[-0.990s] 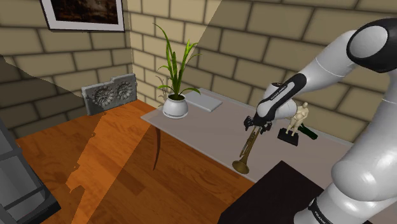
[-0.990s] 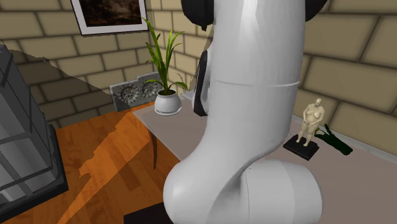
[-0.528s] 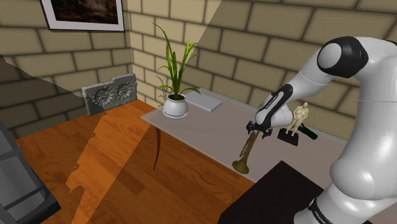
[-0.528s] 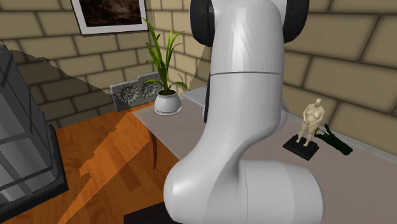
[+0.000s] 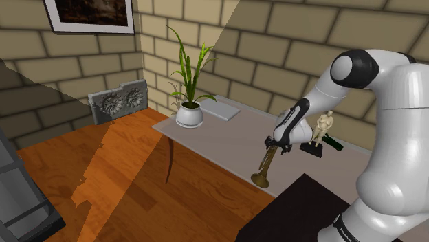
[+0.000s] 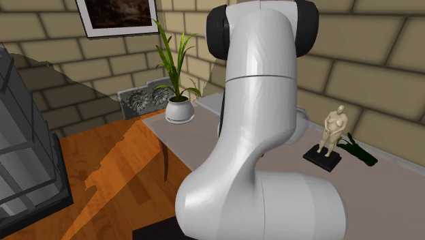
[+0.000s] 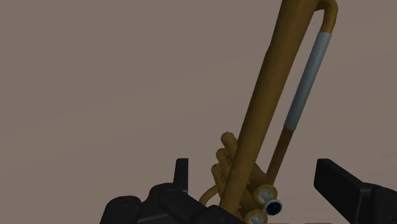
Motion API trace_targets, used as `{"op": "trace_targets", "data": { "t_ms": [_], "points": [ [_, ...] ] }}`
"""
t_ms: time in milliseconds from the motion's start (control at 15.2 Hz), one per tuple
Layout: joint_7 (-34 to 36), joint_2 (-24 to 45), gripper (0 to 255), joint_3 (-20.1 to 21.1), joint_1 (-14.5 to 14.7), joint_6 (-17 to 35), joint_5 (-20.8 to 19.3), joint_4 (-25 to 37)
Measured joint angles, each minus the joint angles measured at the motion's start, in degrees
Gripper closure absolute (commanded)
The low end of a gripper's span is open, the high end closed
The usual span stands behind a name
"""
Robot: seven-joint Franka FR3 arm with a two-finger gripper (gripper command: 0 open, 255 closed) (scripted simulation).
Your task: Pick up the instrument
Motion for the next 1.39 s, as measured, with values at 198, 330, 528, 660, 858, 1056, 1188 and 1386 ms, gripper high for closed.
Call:
{"op": "trace_targets", "data": {
  "t_ms": [198, 330, 528, 660, 858, 1056, 1188, 1386],
  "points": [
    [0.00, 0.32, 255, 0.05, -0.04, 0.20, 0.01, 0.13],
    [0.00, 0.34, 255, 0.05, -0.06, 0.22, 0.02, 0.14],
    [0.00, 0.34, 255, 0.05, -0.06, 0.23, 0.02, 0.13],
    [0.00, 0.34, 255, 0.05, -0.05, 0.22, 0.02, 0.13],
    [0.01, -0.71, 255, -0.10, 0.12, -0.48, -0.03, -0.25],
    [-0.09, -3.14, 255, -0.39, 0.34, -2.02, -0.17, -1.13],
    [-0.16, -4.75, 255, -0.58, 0.46, -3.28, -0.27, -1.48],
    [-0.20, -7.52, 255, -0.98, 0.79, -5.09, -0.50, -2.43]
  ]
}}
